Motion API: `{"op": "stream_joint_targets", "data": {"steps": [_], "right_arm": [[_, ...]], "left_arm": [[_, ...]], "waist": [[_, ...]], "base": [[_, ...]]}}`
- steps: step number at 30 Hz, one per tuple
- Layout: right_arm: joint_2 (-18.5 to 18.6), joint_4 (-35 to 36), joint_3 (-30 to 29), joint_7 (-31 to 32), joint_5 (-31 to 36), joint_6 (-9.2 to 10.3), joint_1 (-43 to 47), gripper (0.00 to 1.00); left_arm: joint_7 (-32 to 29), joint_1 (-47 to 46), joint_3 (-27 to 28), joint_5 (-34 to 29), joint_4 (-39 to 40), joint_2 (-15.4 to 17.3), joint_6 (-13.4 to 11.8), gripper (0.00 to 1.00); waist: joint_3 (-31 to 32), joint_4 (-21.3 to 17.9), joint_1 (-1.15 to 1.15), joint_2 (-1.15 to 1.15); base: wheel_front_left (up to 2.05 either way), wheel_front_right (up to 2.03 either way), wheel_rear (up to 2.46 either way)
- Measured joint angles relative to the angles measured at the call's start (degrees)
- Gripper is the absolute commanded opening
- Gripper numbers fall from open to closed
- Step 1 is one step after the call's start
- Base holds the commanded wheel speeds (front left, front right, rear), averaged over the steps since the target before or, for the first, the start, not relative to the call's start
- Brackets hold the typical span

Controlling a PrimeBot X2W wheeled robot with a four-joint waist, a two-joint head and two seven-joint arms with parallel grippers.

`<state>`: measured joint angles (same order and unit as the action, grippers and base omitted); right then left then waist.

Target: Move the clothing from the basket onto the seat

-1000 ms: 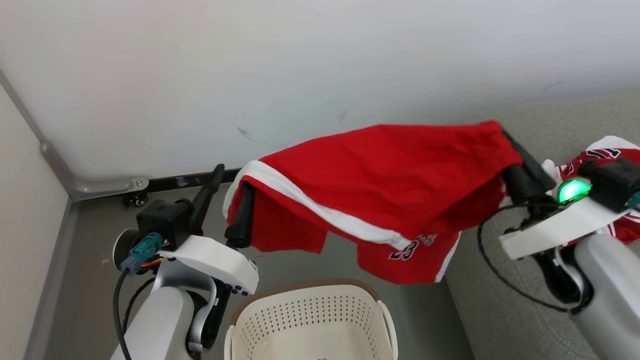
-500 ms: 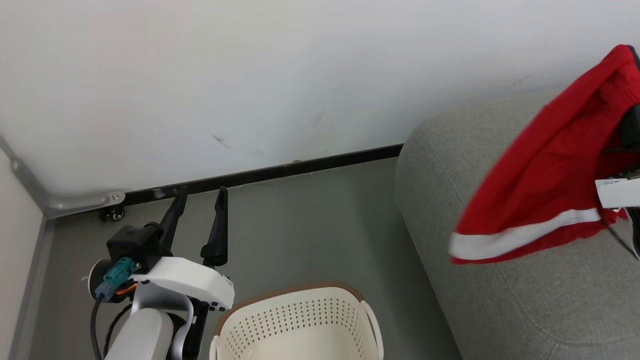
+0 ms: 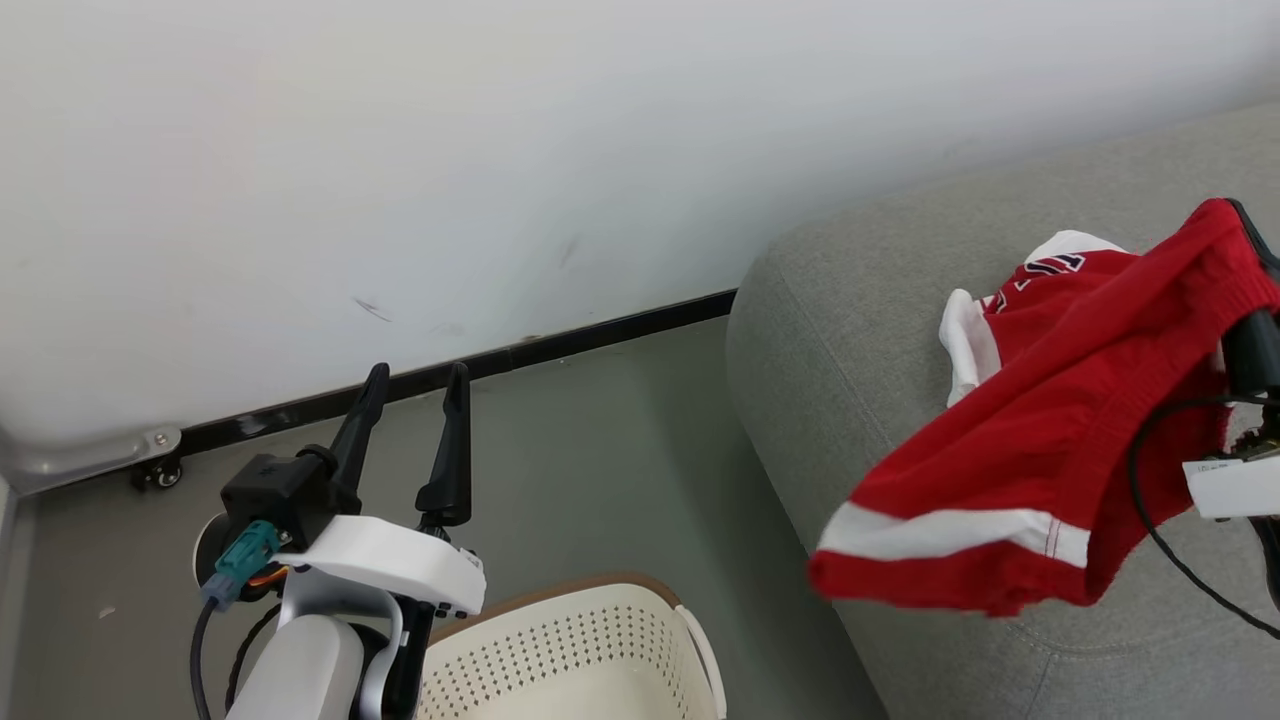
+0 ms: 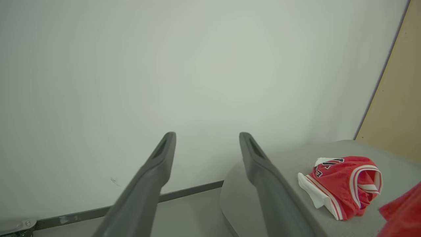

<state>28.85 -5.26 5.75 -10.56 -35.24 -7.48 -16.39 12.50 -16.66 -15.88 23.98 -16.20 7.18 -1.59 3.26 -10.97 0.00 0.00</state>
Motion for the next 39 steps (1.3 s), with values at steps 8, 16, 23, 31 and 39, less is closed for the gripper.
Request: {"op": "stream_joint_targets", "data": {"steps": [8, 16, 23, 31, 39], "right_arm": [[-1.6, 5.8, -1.9, 2.8, 1.0, 0.0, 4.2, 0.0], [-3.0, 9.1, -1.8, 5.6, 1.6, 0.0, 7.0, 0.0], [-3.0, 9.1, -1.8, 8.5, 3.5, 0.0, 6.8, 0.0], [-1.5, 8.6, -1.9, 12.2, 2.3, 0.0, -0.3, 0.0], [0.0, 4.7, -3.9, 16.9, 0.1, 0.0, -11.3, 0.0]], "left_arm": [[0.7, 0.0, -0.1, -0.1, 0.0, -0.5, 0.0, 1.0], [1.1, 0.6, 0.1, -0.5, 0.3, -0.7, -0.7, 1.0], [1.2, 1.5, 1.0, -0.8, 1.2, -0.4, -1.5, 1.0], [1.4, 3.6, 3.0, -1.5, 3.6, 0.5, -3.1, 1.0], [1.6, 4.8, 4.7, -2.7, 7.0, 1.9, -5.0, 1.0]], "waist": [[0.2, -3.8, 0.0, 0.0], [0.3, -7.0, 0.0, 0.0], [0.1, -9.2, 0.0, 0.0], [-0.7, -10.6, 0.0, 0.0], [-2.2, -10.6, 0.0, 0.0]], "base": [[0.0, 0.0, 0.0], [0.0, 0.0, 0.0], [0.0, 0.0, 0.0], [0.0, 0.0, 0.0], [0.0, 0.0, 0.0]]}}
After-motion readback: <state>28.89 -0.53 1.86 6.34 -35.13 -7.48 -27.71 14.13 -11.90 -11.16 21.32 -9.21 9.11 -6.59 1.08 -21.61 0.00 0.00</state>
